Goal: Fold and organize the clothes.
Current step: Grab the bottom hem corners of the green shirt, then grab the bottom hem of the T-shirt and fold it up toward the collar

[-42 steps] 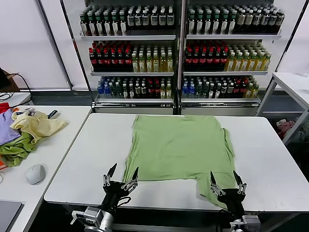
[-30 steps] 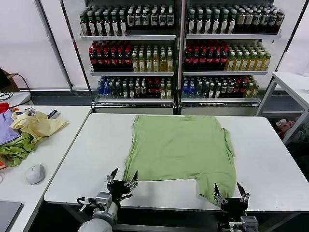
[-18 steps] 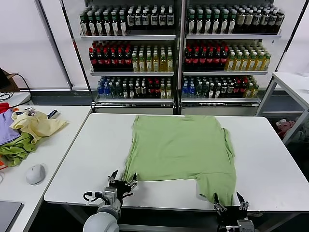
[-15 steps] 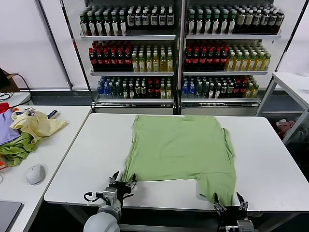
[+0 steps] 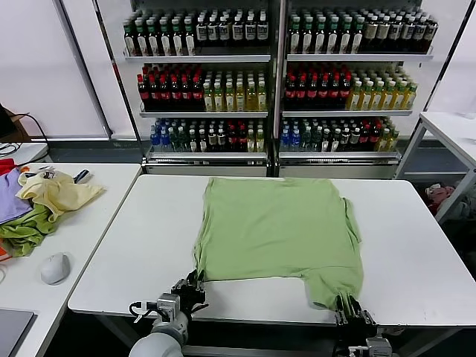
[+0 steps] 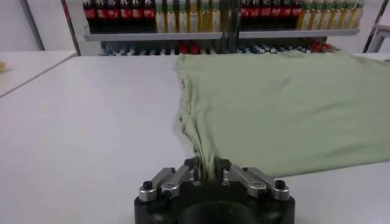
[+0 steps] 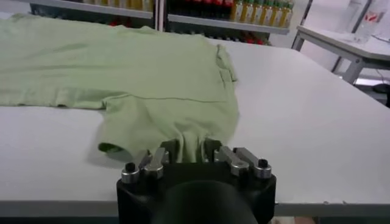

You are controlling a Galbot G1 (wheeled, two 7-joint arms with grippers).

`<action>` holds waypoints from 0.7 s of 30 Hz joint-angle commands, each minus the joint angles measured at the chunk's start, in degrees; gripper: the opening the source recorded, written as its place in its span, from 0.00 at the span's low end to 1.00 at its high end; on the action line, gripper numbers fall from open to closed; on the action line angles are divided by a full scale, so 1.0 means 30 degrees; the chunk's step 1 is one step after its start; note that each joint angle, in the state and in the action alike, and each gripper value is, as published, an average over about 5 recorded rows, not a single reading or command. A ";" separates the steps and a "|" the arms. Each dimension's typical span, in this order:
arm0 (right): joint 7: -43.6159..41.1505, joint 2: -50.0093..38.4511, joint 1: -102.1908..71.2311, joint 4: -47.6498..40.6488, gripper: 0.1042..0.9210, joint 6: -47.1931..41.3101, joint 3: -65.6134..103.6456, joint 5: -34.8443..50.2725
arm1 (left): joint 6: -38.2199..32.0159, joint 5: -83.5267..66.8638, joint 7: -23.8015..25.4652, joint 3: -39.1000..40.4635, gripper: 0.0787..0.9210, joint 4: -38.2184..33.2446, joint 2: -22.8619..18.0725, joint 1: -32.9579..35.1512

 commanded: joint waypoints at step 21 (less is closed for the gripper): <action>-0.1490 -0.2452 0.5627 -0.1943 0.03 0.2943 0.0618 0.1780 | -0.3420 -0.2748 0.0467 -0.0393 0.03 0.1389 0.0338 -0.3971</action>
